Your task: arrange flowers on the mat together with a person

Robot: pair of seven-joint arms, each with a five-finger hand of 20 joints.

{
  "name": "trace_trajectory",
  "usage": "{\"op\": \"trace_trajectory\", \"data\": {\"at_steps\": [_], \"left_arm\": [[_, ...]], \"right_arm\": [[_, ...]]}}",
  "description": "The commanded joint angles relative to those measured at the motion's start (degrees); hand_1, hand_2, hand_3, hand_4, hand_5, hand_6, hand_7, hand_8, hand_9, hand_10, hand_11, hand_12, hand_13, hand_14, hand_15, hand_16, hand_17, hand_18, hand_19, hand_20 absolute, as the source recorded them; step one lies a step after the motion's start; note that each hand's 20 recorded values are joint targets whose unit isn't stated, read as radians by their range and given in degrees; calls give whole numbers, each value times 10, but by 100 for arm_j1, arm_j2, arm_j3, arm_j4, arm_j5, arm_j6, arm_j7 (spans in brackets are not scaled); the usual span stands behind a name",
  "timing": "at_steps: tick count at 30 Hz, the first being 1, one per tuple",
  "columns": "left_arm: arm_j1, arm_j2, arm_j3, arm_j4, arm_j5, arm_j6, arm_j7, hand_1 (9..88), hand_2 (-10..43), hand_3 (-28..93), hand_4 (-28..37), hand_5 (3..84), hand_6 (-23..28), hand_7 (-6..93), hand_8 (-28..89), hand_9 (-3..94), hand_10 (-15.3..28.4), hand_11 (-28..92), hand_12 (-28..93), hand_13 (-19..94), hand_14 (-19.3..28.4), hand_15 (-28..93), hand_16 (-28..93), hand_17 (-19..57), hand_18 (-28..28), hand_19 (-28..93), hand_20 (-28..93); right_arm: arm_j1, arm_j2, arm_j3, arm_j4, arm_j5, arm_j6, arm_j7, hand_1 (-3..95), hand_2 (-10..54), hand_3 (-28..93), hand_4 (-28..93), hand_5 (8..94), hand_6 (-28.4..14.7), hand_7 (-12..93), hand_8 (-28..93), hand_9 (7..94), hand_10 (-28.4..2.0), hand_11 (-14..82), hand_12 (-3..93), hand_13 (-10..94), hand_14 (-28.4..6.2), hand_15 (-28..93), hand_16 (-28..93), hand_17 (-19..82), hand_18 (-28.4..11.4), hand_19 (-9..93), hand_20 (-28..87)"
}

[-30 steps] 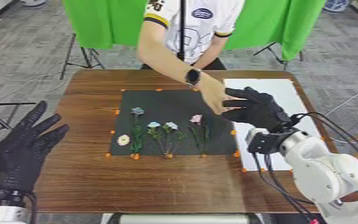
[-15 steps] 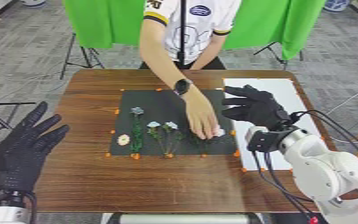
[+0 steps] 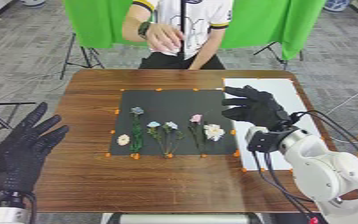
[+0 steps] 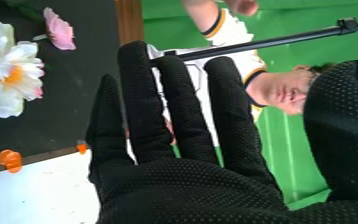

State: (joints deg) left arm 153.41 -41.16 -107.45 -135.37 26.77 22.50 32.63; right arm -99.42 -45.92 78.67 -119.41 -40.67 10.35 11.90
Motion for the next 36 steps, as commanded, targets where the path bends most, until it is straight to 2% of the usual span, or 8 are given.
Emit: {"op": "trace_trajectory", "data": {"at_steps": [1,3,4,6,12,19,22,36], "left_arm": [[49,-82,34,-7,69,-2,-59,197,66,748,-265,292,38,101,-84,287,144,168,128,195,214,414,-36,-91,199,401,175],[-26,-285,30,-17,251,-94,-239,197,67,748,-265,292,38,101,-83,287,144,168,129,195,213,414,-36,-91,199,401,175],[94,-41,23,-20,36,26,-15,197,66,748,-265,292,38,100,-83,286,144,168,128,195,213,414,-36,-91,199,401,175],[122,86,30,-11,-77,78,90,198,66,748,-265,292,38,101,-83,286,144,167,128,195,213,413,-36,-91,199,401,175],[211,237,49,-2,-227,156,285,198,67,748,-264,293,39,101,-83,286,144,168,129,195,213,414,-36,-90,198,401,175],[299,289,14,-17,-242,158,379,198,66,750,-264,292,39,100,-83,286,144,168,129,195,214,415,-36,-90,199,401,175],[257,255,-2,-13,-221,136,330,198,66,750,-264,292,39,100,-83,286,144,169,129,195,214,413,-37,-90,199,401,175],[-34,-130,-75,-8,120,-86,-260,198,67,749,-264,291,39,100,-82,286,143,167,128,195,216,414,-37,-89,201,401,173]], "right_arm": [[-47,-7,24,-14,-8,0,-16,223,19,749,-254,503,-1,138,-122,484,-178,130,152,381,-197,476,109,33,-225,566,218],[-37,-6,18,-14,-19,1,5,223,20,749,-254,503,-1,138,-123,484,-178,130,152,381,-197,476,110,33,-225,566,219],[-24,-13,7,-9,-30,6,5,223,20,749,-254,503,-1,138,-123,484,-178,130,152,381,-197,476,110,33,-225,566,219],[-27,-5,9,-5,9,-1,-21,222,20,749,-255,503,-1,138,-123,484,-179,130,152,382,-197,477,110,33,-225,566,219],[-34,-21,-8,-11,-31,6,3,222,23,748,-255,504,-1,138,-123,485,-179,130,152,383,-197,477,109,33,-224,566,219],[-21,-21,-35,-17,11,24,-28,222,25,748,-254,505,-1,138,-123,485,-178,130,151,383,-198,478,109,33,-224,567,220],[-6,-8,-44,-16,-16,13,-21,221,25,748,-254,505,-1,138,-123,485,-179,130,151,383,-197,478,109,33,-224,567,220],[-16,-18,-45,-32,-21,37,9,221,26,749,-254,505,0,139,-123,487,-178,131,151,384,-198,479,108,32,-224,566,220]]}}
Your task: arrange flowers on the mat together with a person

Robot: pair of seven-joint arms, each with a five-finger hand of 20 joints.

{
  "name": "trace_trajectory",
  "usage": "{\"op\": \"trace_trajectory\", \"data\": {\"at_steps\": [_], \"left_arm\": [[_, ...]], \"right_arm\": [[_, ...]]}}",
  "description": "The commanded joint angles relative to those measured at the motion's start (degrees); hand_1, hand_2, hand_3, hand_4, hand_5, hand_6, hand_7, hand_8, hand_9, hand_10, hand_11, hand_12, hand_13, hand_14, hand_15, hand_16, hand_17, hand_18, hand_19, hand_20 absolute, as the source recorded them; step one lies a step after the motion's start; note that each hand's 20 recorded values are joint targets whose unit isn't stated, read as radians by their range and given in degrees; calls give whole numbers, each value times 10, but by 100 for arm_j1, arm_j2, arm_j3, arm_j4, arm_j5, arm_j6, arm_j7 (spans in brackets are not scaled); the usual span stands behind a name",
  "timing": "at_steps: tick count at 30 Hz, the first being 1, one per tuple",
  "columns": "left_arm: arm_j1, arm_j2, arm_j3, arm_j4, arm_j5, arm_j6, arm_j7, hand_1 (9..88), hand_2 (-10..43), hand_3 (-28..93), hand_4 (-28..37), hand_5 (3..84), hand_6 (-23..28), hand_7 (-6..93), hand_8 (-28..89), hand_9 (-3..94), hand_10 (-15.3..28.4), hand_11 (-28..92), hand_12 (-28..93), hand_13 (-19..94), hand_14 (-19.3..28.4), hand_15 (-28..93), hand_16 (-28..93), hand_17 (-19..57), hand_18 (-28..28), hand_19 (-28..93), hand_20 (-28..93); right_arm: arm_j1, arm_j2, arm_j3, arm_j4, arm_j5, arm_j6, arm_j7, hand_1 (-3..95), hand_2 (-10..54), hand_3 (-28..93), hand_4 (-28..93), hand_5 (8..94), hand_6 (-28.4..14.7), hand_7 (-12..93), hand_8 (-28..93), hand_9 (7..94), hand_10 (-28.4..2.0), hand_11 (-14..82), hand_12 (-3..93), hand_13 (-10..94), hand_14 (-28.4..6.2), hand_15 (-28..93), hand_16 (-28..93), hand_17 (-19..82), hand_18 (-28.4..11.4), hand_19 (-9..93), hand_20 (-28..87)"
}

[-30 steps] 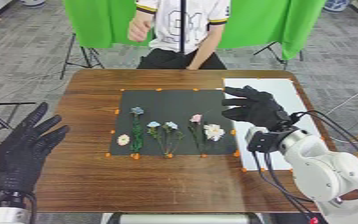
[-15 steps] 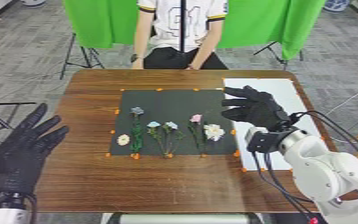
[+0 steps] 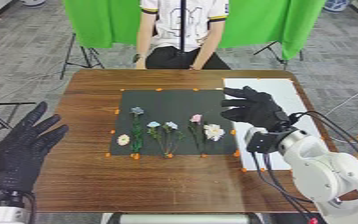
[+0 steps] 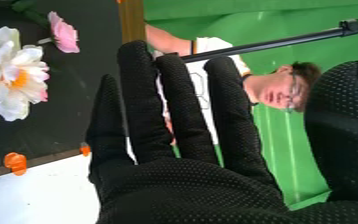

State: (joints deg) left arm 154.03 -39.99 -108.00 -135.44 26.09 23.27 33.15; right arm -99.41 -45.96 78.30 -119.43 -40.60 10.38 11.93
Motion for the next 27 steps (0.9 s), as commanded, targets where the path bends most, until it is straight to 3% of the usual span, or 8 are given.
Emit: {"op": "trace_trajectory", "data": {"at_steps": [1,5,10,11,19,20,21,27], "left_arm": [[-103,-256,-21,-2,186,-170,-318,197,67,749,-264,291,39,100,-82,286,143,167,128,195,216,414,-37,-89,201,402,173],[-114,-344,-62,-9,256,-245,-428,197,66,749,-263,292,38,100,-82,286,143,167,129,195,219,413,-38,-88,202,402,171],[-128,-328,-66,-7,219,-236,-388,196,67,748,-264,292,38,99,-82,286,143,167,129,196,220,414,-39,-86,204,402,169],[-201,-494,-74,-13,357,-316,-567,196,66,748,-264,292,39,99,-82,286,144,166,129,196,220,414,-39,-86,205,402,169],[-156,-442,-75,-23,286,-283,-479,195,66,748,-265,291,38,98,-82,285,144,166,129,197,220,412,-39,-84,207,403,166],[-265,-681,-66,-29,479,-390,-693,195,66,749,-265,291,38,98,-82,285,144,166,129,197,220,413,-39,-84,207,403,165],[-316,-765,-65,-30,543,-426,-774,195,66,748,-265,291,38,98,-82,285,144,166,129,197,220,413,-39,-84,207,403,165],[-363,-813,-86,-46,605,-469,-829,194,66,749,-265,290,38,98,-81,285,143,166,130,198,220,412,-38,-83,208,404,163]], "right_arm": [[-10,-13,-7,-28,-12,23,7,220,26,749,-254,505,0,139,-123,487,-178,130,151,384,-198,479,109,32,-224,566,220],[-14,-3,-20,-30,-7,37,-18,220,27,749,-254,505,0,139,-123,488,-178,130,151,384,-198,479,108,32,-224,566,220],[11,7,-30,-20,9,9,-44,220,27,748,-254,505,0,139,-124,488,-178,131,151,384,-198,479,109,32,-224,565,220],[-15,-12,-5,-29,-4,7,-15,220,27,748,-255,505,0,140,-124,488,-178,130,151,384,-198,479,108,32,-224,565,220],[-10,-11,-11,-34,1,8,-30,220,28,749,-254,506,0,139,-124,488,-177,131,151,384,-198,479,109,31,-224,565,220],[-25,-10,0,-42,-13,2,-29,220,28,749,-254,506,1,139,-124,488,-177,131,151,385,-198,479,109,31,-223,565,220],[-2,-11,-15,-37,-33,8,-16,220,28,748,-254,506,1,139,-124,488,-177,131,151,384,-198,479,109,31,-224,565,220],[58,-16,-68,-18,-15,23,-23,219,28,749,-254,506,1,139,-124,489,-176,131,151,384,-198,478,109,31,-223,565,221]]}}
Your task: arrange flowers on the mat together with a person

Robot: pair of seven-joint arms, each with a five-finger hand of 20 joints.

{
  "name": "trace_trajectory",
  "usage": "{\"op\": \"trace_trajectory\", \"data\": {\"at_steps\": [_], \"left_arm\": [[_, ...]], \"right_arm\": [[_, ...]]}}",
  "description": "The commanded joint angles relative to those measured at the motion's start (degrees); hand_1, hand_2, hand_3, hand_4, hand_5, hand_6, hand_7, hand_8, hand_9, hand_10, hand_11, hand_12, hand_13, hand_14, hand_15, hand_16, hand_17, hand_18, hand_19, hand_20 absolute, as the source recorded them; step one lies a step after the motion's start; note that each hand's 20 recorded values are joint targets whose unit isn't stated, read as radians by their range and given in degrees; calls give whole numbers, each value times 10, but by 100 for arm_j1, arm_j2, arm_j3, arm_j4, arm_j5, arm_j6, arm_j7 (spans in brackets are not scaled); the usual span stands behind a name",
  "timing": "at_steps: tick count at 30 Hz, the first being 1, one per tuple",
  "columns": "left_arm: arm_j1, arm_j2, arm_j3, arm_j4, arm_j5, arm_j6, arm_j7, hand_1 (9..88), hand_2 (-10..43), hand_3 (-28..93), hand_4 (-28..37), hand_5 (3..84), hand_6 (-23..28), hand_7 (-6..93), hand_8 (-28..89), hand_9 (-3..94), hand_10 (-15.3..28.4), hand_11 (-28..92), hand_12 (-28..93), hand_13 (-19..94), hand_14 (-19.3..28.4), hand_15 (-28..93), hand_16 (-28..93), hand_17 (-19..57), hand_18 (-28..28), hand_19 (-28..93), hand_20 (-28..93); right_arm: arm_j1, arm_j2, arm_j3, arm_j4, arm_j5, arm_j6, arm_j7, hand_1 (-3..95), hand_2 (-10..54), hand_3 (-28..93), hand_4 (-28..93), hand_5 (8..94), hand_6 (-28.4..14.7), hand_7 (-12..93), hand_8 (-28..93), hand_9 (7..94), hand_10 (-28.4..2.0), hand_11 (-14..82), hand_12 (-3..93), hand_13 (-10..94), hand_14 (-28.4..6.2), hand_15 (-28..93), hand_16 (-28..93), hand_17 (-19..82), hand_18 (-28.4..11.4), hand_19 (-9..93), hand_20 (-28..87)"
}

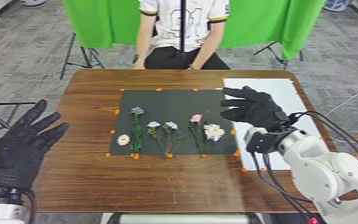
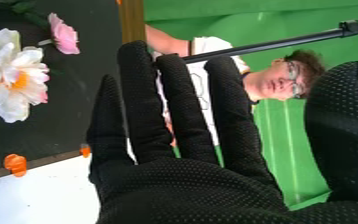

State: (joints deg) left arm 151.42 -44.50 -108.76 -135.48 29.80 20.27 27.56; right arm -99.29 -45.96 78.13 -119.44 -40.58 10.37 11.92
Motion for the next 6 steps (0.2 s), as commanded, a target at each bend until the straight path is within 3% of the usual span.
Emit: {"op": "trace_trajectory", "data": {"at_steps": [1,6], "left_arm": [[-89,-378,-20,-52,264,-185,-304,195,66,748,-265,291,38,98,-81,285,144,166,130,198,220,412,-38,-83,208,404,162],[-121,-403,-16,-59,285,-196,-339,193,65,750,-265,290,38,98,-81,285,144,165,130,198,219,412,-38,-82,208,405,163]], "right_arm": [[23,-40,-26,-22,-16,13,5,219,28,749,-254,507,1,139,-124,489,-176,131,150,384,-198,478,109,31,-223,565,221],[36,-50,-32,-22,-10,16,7,220,29,748,-254,507,1,139,-124,490,-176,131,151,384,-198,479,109,31,-223,565,221]]}}
